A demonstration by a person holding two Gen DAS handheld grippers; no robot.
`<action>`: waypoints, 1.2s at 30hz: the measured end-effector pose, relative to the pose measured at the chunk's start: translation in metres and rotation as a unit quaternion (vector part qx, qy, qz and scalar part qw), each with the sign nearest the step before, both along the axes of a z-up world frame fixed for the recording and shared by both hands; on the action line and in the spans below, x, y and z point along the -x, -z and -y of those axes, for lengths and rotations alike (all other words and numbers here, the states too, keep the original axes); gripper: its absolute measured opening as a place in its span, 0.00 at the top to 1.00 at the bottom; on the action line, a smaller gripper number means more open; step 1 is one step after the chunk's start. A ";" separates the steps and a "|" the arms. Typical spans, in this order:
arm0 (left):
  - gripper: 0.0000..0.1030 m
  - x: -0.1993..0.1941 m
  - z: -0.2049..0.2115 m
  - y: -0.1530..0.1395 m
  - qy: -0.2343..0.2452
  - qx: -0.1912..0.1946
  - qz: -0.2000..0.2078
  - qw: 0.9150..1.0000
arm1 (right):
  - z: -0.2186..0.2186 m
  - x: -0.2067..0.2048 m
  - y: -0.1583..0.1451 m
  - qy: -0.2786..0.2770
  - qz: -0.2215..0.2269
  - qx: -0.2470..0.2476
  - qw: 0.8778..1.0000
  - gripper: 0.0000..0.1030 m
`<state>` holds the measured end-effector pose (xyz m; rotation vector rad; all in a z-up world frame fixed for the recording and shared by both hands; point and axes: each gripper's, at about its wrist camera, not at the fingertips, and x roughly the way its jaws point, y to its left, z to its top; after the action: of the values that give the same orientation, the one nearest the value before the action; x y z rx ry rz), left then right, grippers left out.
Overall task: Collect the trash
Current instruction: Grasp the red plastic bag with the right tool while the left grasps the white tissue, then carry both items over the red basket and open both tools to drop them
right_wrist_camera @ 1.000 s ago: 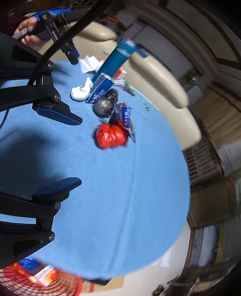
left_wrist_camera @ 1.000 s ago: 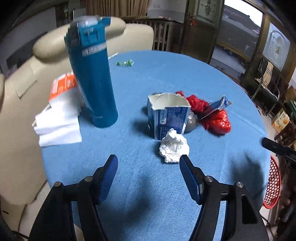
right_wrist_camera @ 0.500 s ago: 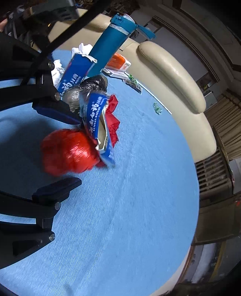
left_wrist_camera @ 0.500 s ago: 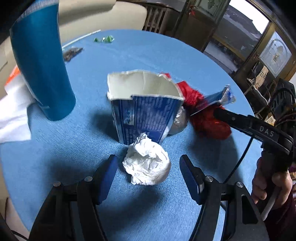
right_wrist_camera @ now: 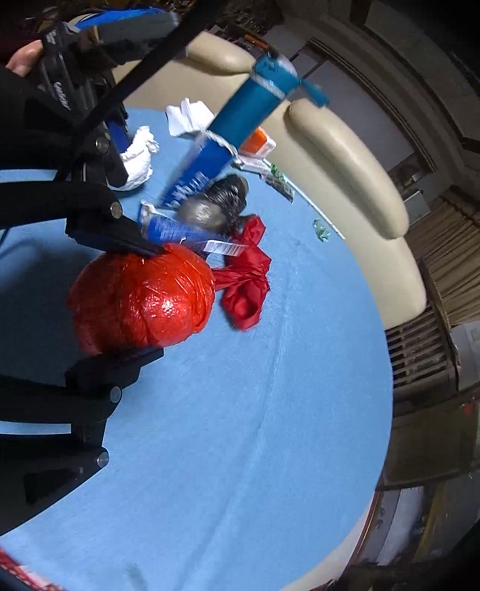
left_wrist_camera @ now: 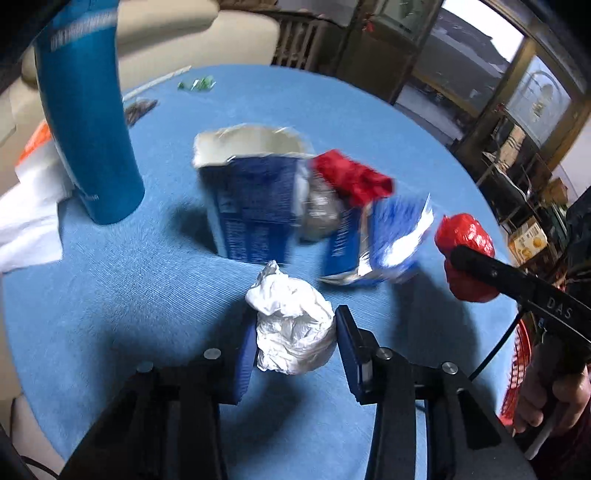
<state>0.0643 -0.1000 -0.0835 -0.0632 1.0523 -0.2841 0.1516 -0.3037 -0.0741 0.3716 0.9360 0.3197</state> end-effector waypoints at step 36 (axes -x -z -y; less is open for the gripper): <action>0.58 0.122 0.179 -0.128 0.196 -0.147 0.229 0.942 | 0.164 0.232 -0.096 0.174 0.132 -0.022 0.976 0.52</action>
<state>-0.0575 -0.2788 0.0443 0.4681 0.6242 -0.4730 -0.0802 -0.4679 0.0224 0.5127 0.5893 0.0648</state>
